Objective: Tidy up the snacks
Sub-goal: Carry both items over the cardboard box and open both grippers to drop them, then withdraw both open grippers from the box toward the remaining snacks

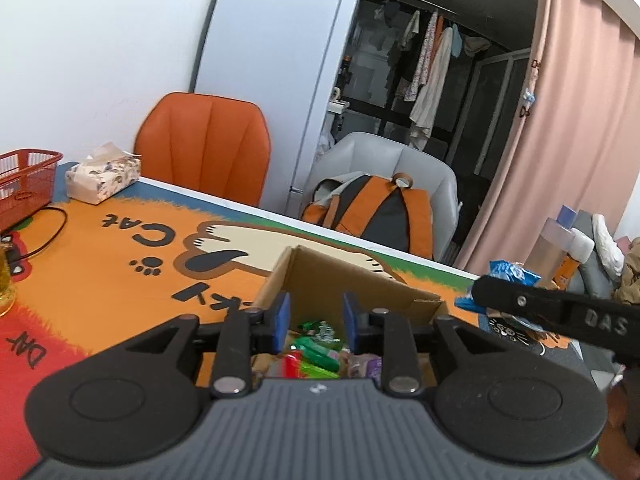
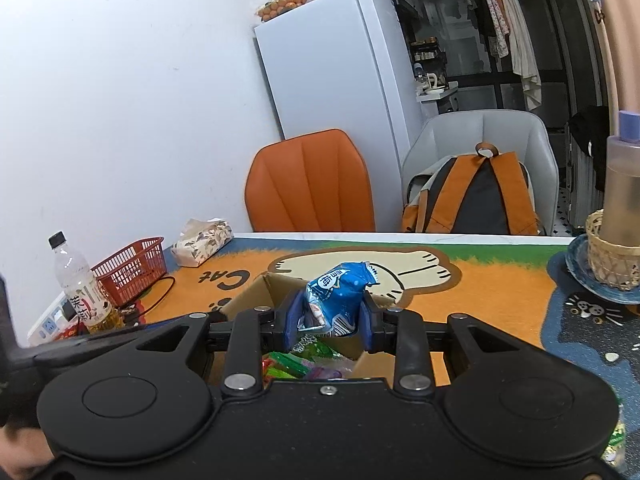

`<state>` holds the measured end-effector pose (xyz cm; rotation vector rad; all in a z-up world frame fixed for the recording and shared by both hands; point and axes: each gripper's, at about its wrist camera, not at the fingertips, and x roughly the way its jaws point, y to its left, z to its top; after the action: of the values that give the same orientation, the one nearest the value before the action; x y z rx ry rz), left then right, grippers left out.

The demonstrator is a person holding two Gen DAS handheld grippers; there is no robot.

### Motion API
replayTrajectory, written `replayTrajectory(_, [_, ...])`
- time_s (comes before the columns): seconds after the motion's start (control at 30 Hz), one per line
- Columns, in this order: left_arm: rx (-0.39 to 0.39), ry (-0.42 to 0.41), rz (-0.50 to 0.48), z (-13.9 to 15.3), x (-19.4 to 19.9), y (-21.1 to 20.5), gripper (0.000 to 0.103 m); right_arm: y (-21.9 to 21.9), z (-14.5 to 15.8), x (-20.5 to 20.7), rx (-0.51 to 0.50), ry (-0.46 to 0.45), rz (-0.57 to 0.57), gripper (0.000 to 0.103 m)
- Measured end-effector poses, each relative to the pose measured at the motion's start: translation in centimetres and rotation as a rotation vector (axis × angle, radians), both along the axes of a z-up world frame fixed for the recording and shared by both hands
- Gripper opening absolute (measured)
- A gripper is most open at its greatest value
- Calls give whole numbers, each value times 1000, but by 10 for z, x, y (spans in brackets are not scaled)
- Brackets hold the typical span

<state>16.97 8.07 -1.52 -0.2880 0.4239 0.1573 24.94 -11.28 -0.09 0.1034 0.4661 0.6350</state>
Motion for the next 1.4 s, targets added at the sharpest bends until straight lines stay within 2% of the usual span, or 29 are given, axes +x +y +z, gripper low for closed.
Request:
replayTrajectory(0.13, [-19,0,12,2,-7,7,28,8,1,3,9,3,2,31])
replayTrajectory(0.2, [-20,-2,16,3,-11,7,28,12,2,7,17,7,4,36])
replayTrajectory(0.27, [-27,-4,19,4,-14,9,29,14,1,10,18,7,7,52])
replayTrajectory(0.33, [-36,-6,22,4,-18,10,34,15,-2,11,-1,5,-10,53])
replayTrajectory(0.4, [-50,-14,29,2,-24,12,46,11,-5,11,7,25,-19,53])
replayTrajectory(0.57, [-71,-10,39,-2,-32,11,54,-4,-15,4,24,70,-19,54])
replayTrajectory(0.73, [-80,-17,35,-2,-40,6,70,-27,-21,-6,45,103,-49,55])
replayTrajectory(0.93, [-70,-12,14,-2,-45,-10,79,-58,-22,-16,50,113,-99,69])
replayTrajectory(1.0, [-68,-7,1,-3,-45,-16,85,-68,-23,-19,47,120,-104,72])
replayTrajectory(1.07, [-68,-10,-8,-4,-47,-22,88,-76,-24,-23,43,121,-111,78])
replayTrajectory(1.4, [-72,13,-74,-3,-50,-52,91,-122,-23,-43,38,111,-140,93])
